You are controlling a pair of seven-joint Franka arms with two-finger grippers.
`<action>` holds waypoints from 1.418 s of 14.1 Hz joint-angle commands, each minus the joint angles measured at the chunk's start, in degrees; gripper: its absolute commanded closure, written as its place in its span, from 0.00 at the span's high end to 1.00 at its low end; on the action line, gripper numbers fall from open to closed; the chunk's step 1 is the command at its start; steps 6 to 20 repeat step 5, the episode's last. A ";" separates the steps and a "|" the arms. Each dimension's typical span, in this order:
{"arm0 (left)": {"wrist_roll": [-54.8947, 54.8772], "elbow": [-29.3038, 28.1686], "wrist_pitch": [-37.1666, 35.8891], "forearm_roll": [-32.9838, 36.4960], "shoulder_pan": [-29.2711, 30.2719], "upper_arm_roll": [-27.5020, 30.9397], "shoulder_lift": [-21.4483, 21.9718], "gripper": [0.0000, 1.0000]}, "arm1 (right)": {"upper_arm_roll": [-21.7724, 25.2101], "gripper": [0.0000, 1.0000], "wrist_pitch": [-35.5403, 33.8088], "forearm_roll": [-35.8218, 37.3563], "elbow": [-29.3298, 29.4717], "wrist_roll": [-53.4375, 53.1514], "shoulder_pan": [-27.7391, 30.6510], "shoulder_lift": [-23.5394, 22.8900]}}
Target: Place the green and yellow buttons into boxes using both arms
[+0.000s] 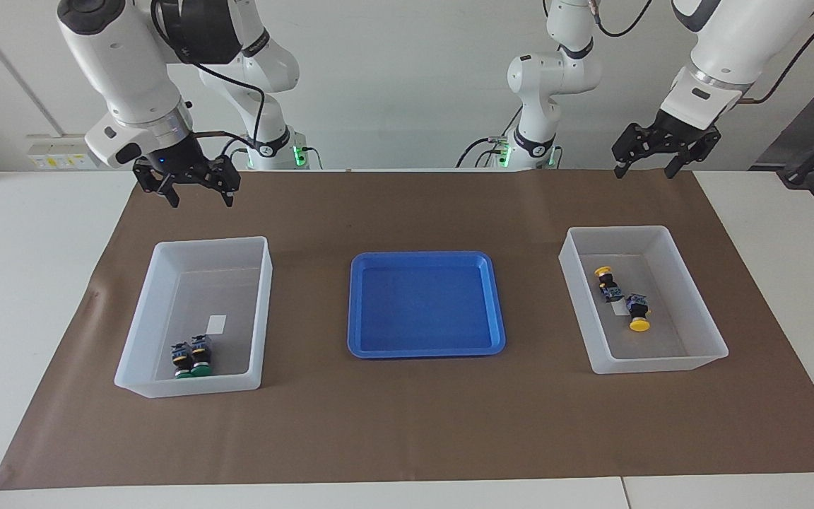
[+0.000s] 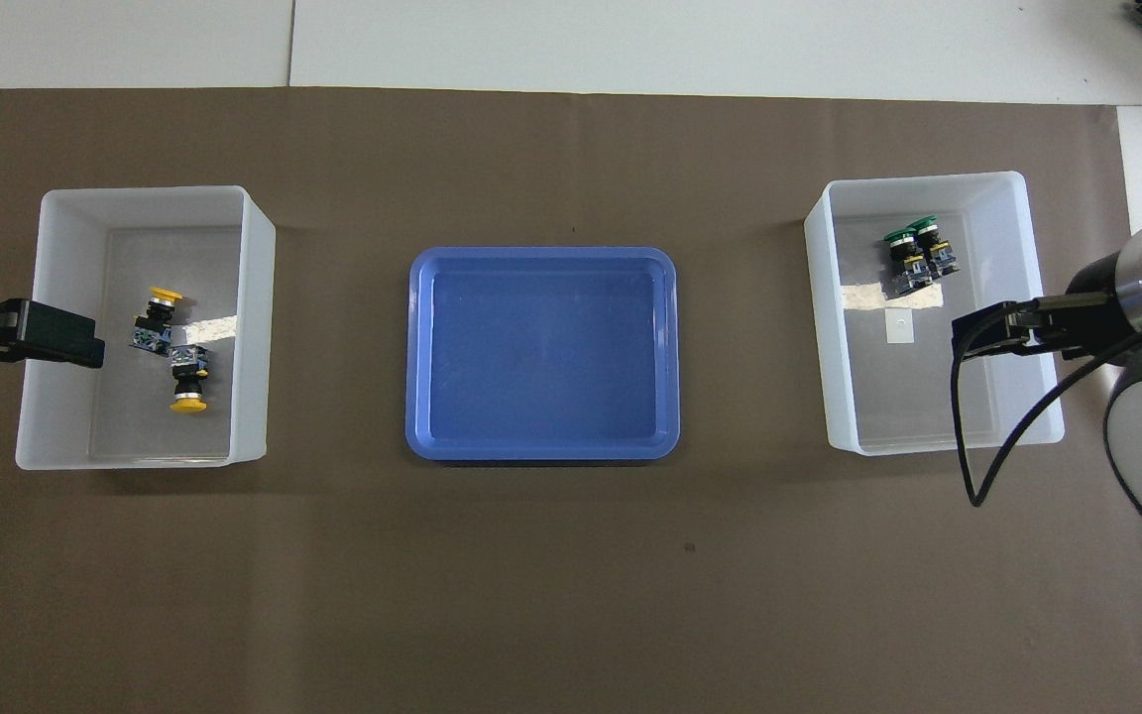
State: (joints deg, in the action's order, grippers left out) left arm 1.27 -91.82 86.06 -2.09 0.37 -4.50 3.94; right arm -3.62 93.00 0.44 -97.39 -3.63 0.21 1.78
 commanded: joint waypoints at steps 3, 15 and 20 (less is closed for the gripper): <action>0.22 -1.35 0.25 -0.54 -0.29 0.19 1.43 1.00 | -0.42 1.00 1.48 -0.96 -1.92 -0.06 0.41 1.65; 0.14 -1.52 0.25 -0.63 -0.29 0.19 1.51 1.00 | -0.42 1.00 1.48 -0.96 -1.92 -0.06 0.41 1.65; 0.14 -1.52 0.25 -0.63 -0.29 0.19 1.51 1.00 | -0.42 1.00 1.48 -0.96 -1.92 -0.06 0.41 1.65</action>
